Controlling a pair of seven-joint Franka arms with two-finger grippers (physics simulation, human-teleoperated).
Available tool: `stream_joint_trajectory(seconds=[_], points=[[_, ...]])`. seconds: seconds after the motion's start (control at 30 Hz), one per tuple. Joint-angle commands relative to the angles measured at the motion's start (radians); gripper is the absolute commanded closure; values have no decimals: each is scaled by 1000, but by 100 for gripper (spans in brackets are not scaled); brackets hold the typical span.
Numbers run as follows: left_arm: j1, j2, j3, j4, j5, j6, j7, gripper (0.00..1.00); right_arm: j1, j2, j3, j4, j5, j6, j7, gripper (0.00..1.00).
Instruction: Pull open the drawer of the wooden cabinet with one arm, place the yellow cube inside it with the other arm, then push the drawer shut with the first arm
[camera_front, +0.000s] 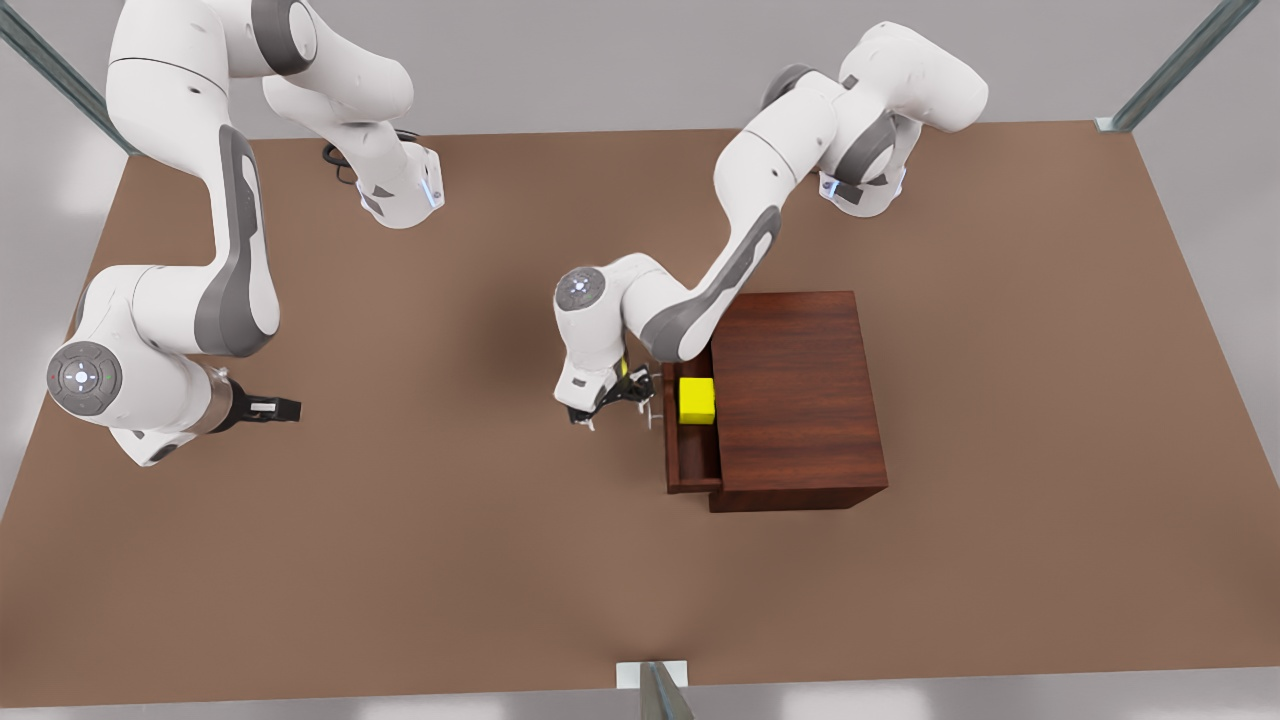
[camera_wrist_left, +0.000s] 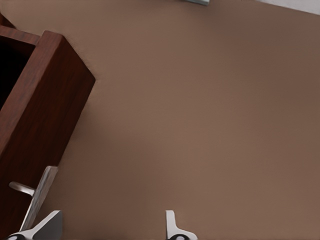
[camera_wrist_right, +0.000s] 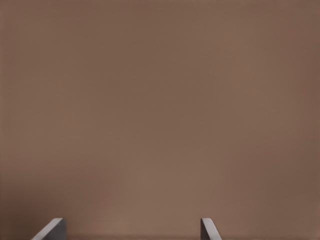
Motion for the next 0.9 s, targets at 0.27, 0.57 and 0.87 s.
stream_joint_trajectory(seconds=[0.27, 0.57, 0.87], points=[[56, -27, 1, -6, -66, -144, 238, 0, 0, -1, 0, 0, 2, 0, -34, 0], [124, -54, -1, -27, -91, -183, 346, 0, 0, -1, 0, 0, 2, 0, -34, 0], [381, -427, 4, -24, -193, -577, 910, 0, 0, -1, 0, 0, 1, 0, -34, 0]])
